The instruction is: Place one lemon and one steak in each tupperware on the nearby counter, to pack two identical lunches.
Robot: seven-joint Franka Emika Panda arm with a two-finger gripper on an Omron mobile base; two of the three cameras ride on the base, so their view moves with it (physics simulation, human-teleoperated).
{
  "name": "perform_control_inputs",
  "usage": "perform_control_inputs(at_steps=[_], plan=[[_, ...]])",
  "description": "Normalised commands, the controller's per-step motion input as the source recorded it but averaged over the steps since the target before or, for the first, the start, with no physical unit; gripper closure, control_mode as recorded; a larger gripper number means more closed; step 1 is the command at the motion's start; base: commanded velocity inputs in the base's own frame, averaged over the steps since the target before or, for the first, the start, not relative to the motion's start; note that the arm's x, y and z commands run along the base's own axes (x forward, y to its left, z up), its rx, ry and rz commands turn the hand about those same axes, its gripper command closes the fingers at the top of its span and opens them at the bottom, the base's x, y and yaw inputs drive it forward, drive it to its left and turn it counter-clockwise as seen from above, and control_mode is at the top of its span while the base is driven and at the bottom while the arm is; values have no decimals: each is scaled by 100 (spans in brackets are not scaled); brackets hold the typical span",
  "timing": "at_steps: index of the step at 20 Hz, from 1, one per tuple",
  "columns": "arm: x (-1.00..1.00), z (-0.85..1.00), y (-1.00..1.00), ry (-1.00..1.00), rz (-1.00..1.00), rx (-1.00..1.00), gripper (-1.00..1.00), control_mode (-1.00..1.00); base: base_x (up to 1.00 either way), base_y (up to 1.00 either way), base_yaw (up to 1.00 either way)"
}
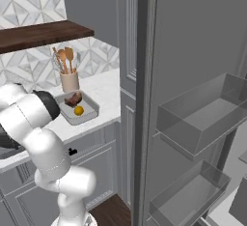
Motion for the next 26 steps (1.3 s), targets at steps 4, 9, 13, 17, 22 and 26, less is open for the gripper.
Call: perform_control_inputs(at_steps=[4, 9, 13, 17, 22, 26], plan=[[2, -89, 50, 0, 0, 0, 100, -100, 0, 0, 0], [0, -19, 19, 0, 0, 0, 100, -100, 0, 0, 0], [1, 19, 0, 2, 0, -6, -100, -100, 0, 0, 0], [-1, 24, 0, 0, 0, -9, -100, -100, 0, 0, 0], [-27, 25, -19, -6, -8, 0, -100, -100, 0, 0, 0], [-46, 43, -87, -6, -29, 6, -100, -100, 0, 0, 0]])
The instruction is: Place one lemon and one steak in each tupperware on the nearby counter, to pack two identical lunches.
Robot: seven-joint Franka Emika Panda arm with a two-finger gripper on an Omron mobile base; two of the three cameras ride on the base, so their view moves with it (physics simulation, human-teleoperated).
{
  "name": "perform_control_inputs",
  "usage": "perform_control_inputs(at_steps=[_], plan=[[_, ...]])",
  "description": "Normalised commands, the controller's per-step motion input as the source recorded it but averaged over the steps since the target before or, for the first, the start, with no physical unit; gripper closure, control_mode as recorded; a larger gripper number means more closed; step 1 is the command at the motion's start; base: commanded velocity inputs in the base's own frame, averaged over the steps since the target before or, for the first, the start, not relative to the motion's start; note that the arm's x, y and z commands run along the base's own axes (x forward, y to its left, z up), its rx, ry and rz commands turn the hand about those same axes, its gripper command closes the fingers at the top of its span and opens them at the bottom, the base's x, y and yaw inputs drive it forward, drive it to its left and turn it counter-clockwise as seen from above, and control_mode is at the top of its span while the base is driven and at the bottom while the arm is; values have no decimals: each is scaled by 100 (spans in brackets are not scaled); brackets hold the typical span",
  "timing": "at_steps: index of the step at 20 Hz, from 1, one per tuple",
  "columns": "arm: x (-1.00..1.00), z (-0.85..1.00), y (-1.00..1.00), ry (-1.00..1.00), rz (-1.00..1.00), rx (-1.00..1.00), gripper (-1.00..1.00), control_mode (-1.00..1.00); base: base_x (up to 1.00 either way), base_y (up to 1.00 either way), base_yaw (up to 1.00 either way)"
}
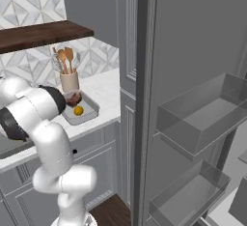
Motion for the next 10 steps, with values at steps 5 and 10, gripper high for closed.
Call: perform_control_inputs(at_steps=[5, 10], plan=[[-33, 38, -100, 0, -35, 12, -100, -100, 0, 0, 0], [-31, 8, -97, -11, -11, 2, -100, -100, 0, 0, 0]])
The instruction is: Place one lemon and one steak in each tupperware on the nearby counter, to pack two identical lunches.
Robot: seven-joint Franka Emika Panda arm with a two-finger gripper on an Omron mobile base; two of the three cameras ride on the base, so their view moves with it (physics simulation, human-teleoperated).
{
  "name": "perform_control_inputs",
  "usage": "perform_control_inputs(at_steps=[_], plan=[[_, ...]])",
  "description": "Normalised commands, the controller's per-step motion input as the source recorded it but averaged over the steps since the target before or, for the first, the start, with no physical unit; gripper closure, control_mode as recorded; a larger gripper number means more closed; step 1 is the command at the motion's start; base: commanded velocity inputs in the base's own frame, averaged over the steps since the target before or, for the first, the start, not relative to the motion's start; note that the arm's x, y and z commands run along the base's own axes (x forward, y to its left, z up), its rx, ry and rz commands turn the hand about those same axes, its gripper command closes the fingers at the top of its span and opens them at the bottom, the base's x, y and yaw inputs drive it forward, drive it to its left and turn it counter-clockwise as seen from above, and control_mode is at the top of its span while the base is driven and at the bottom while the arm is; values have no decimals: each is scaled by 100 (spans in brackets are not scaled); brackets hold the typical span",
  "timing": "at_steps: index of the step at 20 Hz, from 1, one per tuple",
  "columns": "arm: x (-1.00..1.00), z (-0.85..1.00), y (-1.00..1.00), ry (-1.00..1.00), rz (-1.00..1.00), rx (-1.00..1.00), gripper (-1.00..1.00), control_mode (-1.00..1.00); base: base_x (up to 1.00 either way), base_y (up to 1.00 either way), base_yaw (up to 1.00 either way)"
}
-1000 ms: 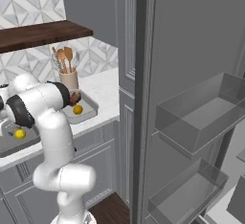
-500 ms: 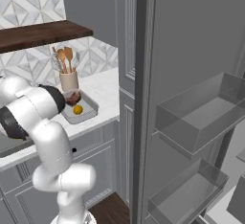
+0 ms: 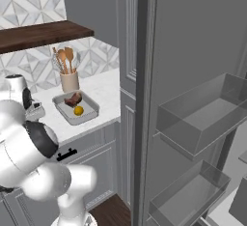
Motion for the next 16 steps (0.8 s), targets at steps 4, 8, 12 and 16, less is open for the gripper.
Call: perform_control_inputs(at_steps=[4, 8, 12, 16], plan=[[-9, -3, -71, -4, 0, 0, -100, -100, 0, 0, 0], [2, 0, -55, 4, -5, 0, -100, -100, 0, 0, 0], [-1, 15, -70, 2, -10, 4, -100, -100, 0, 0, 0], [9, 26, -8, 0, -13, 3, -100, -100, 0, 0, 0]])
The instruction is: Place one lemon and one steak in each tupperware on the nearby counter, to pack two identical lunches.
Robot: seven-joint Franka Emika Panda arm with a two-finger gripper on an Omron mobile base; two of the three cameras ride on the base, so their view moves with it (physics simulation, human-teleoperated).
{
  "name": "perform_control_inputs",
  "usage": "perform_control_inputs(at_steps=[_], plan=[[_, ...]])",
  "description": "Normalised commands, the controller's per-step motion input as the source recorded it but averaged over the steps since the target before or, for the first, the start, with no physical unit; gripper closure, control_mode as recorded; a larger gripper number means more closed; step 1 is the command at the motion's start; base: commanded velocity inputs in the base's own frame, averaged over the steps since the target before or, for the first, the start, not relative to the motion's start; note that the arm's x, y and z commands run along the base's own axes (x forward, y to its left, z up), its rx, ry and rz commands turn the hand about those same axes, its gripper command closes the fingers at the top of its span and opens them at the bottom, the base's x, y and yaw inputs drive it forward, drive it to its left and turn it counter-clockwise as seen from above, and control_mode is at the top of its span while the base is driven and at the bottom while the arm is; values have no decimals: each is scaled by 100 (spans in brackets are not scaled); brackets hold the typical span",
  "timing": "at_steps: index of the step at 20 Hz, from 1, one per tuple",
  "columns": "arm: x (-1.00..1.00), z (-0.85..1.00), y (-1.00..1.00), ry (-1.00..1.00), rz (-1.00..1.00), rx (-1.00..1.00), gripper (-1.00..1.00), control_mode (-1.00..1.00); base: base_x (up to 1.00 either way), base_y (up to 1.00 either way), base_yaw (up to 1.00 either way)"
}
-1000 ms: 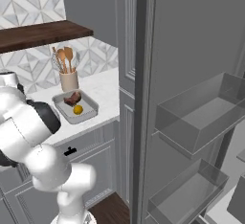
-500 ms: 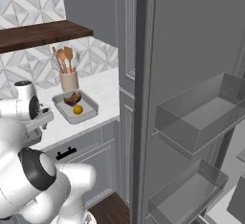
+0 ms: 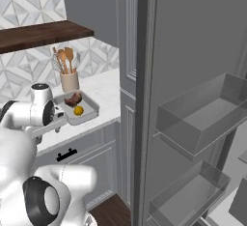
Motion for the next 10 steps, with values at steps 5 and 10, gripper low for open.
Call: perform_control_inputs(at_steps=[5, 10], plan=[[0, 27, -31, 2, -13, 4, -100, -100, 0, 0, 0], [-9, 22, -69, 0, -22, 0, -100, -100, 0, 0, 0]])
